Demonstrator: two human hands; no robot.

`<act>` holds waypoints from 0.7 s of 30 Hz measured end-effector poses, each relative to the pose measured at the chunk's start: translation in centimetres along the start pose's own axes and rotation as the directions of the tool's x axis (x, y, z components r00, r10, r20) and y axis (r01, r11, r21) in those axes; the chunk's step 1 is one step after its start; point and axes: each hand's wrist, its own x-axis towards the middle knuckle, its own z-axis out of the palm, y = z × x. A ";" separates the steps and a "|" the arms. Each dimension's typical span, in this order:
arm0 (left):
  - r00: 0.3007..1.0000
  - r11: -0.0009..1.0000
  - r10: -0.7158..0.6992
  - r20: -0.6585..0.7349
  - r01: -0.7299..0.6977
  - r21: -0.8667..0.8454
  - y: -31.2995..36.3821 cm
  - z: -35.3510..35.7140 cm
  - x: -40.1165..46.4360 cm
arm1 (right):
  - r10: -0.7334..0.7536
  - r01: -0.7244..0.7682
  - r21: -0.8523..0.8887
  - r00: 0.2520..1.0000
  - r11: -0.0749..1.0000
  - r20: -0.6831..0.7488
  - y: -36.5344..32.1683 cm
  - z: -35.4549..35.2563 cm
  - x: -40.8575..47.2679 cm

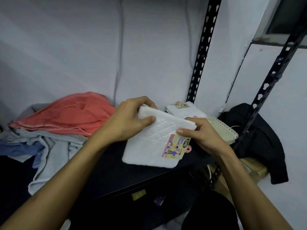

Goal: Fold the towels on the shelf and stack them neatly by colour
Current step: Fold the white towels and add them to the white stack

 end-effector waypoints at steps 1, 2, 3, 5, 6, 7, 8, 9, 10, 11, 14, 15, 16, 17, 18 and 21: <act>0.998 0.999 -0.021 0.067 0.024 -0.040 0.2 -0.3 0.0 | 0.002 -0.002 0.005 1.000 1.000 0.008 -0.4 0.4 0.2; 0.991 0.997 -0.036 0.132 0.045 -0.066 0.6 -0.5 0.2 | 0.005 -0.005 0.008 1.000 1.000 0.024 -1.2 0.9 0.5; 0.981 0.997 -0.039 0.189 0.050 -0.057 1.0 -0.7 0.4 | -0.004 0.005 -0.009 0.999 1.000 0.045 -2.2 1.5 0.8; 0.966 0.998 -0.032 0.255 0.018 0.055 1.7 -0.8 1.0 | -0.052 0.060 -0.086 0.994 0.995 0.091 -4.0 2.4 1.7; 0.970 0.994 -0.015 0.241 -0.012 0.112 1.8 -0.7 1.2 | -0.066 0.078 -0.113 0.992 0.991 0.108 -4.6 2.8 2.2; 0.981 0.989 0.010 0.192 -0.037 0.140 1.9 -0.6 1.4 | -0.063 0.076 -0.111 0.991 0.991 0.116 -5.1 3.1 2.7; 0.992 0.990 0.034 0.125 -0.051 0.130 1.7 -0.7 1.4 | -0.042 0.051 -0.076 0.992 0.996 0.118 -5.2 3.2 3.1; 0.998 0.994 0.044 0.050 -0.049 0.099 1.5 -0.7 1.3 | -0.009 0.013 -0.026 0.992 1.000 0.125 -5.1 3.1 3.3; 0.999 0.997 0.036 -0.019 -0.035 0.063 1.3 -0.9 1.2 | 0.024 -0.027 0.016 0.990 1.000 0.141 -4.7 3.0 3.4; 0.997 1.000 0.016 -0.074 -0.014 0.025 0.9 -1.0 1.1 | 0.050 -0.058 0.044 0.987 0.997 0.154 -4.1 2.8 3.3; 0.987 0.989 -0.078 -0.139 0.059 -0.136 -0.5 -1.4 0.8 | 0.119 -0.137 0.121 0.981 0.983 0.152 -1.8 2.6 2.6; 0.980 0.980 -0.114 -0.161 0.085 -0.178 -1.2 -1.3 0.7 | 0.147 -0.169 0.150 0.978 0.974 0.148 -1.2 2.5 2.3; 0.969 0.968 -0.165 -0.184 0.124 -0.217 -2.0 -0.9 0.5 | 0.180 -0.206 0.187 0.972 0.960 0.147 -0.5 2.4 2.1; 0.952 0.946 -0.236 -0.197 0.178 -0.272 -3.0 -0.2 0.3 | 0.219 -0.248 0.227 0.965 0.942 0.146 0.1 2.2 2.2; 0.929 0.910 -0.316 -0.193 0.239 -0.339 -4.1 0.7 0.1 | 0.262 -0.291 0.268 0.955 0.918 0.138 0.7 2.0 2.5; 0.853 0.823 -0.493 -0.170 0.393 -0.410 -8.0 4.0 -1.1 | 0.403 -0.396 0.316 0.914 0.862 0.044 2.7 1.5 4.6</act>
